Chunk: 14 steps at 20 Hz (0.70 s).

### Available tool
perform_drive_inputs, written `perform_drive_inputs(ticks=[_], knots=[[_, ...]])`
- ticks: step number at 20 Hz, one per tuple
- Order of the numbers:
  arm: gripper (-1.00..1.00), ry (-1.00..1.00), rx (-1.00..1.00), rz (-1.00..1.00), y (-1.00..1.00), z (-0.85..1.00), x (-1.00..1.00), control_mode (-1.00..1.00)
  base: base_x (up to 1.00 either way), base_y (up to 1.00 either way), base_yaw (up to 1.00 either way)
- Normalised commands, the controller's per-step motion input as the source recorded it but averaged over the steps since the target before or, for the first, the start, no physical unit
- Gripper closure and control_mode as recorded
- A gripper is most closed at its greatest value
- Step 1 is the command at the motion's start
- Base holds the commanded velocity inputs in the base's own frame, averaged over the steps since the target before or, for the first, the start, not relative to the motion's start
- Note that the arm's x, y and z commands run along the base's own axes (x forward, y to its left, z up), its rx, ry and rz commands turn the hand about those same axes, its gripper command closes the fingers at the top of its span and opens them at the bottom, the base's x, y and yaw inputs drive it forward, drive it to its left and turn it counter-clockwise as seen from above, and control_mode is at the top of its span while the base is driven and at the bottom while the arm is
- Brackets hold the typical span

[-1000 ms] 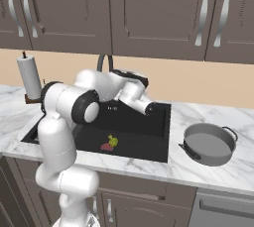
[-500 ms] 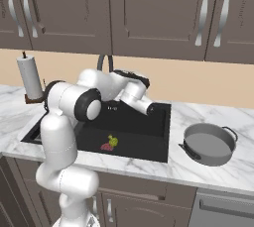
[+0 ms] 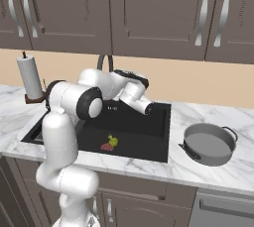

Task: Dump the broccoli from the pot into the sink. Then turn on the water and wash the broccoli. Then turn off the water and put the broccoli back in the pot.

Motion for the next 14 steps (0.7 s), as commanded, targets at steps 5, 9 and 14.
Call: perform_drive_inputs(ticks=[5, 9, 14], knots=[[-1.00, 0.00, 0.00, 0.00, 0.05, -0.04, 0.25, -1.00, 0.00, 0.00, 0.00], [-1.00, 0.00, 0.00, 0.00, 0.00, -0.07, 0.31, -1.00, 0.00, 0.00, 0.00], [-1.00, 0.00, 0.00, 0.00, 0.00, -0.07, 0.27, -1.00, 0.00, 0.00, 0.00]])
